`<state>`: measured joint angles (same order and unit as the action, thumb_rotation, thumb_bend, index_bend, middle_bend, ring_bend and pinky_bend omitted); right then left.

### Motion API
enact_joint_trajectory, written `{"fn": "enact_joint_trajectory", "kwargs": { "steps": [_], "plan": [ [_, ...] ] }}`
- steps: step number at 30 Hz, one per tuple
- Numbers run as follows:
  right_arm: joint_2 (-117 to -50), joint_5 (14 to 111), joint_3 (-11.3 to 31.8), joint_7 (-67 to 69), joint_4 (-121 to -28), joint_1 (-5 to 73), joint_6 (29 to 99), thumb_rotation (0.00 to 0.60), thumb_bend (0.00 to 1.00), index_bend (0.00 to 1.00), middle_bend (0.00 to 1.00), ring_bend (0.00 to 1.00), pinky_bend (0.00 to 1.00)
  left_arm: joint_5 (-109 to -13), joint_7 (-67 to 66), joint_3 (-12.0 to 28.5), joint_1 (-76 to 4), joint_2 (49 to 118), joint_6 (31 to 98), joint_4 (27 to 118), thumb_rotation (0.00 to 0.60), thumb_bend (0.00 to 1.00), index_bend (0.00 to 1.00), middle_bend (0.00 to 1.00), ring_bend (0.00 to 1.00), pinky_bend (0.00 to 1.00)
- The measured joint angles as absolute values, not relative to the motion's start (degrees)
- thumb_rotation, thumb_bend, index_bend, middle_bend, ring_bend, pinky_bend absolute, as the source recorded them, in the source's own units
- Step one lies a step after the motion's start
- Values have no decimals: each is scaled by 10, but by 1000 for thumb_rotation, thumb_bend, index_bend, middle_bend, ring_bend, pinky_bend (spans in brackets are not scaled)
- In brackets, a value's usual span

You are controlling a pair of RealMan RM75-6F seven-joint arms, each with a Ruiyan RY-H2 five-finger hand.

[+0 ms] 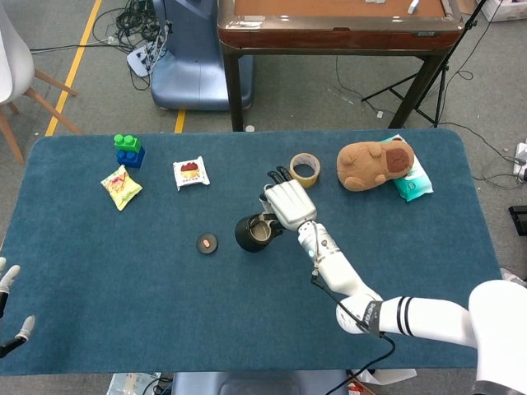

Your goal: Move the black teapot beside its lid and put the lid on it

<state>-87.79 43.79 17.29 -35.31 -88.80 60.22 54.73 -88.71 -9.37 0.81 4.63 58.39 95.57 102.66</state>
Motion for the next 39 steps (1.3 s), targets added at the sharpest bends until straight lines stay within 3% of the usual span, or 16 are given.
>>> {"fn": "enact_joint_trajectory", "kwargs": {
  "steps": [29, 39],
  "plan": [
    [-1071, 282, 221, -434, -632, 760, 498, 600, 471, 744, 437, 137, 77, -894, -79, 8, 57, 582, 971, 1021, 600, 281, 95, 0, 0, 0],
    [-1091, 264, 225, -453, -597, 777, 492, 600, 470, 744, 435, 137, 77, -889, -73, 8, 64, 586, 975, 1012, 600, 281, 95, 0, 0, 0]
  ]
}}
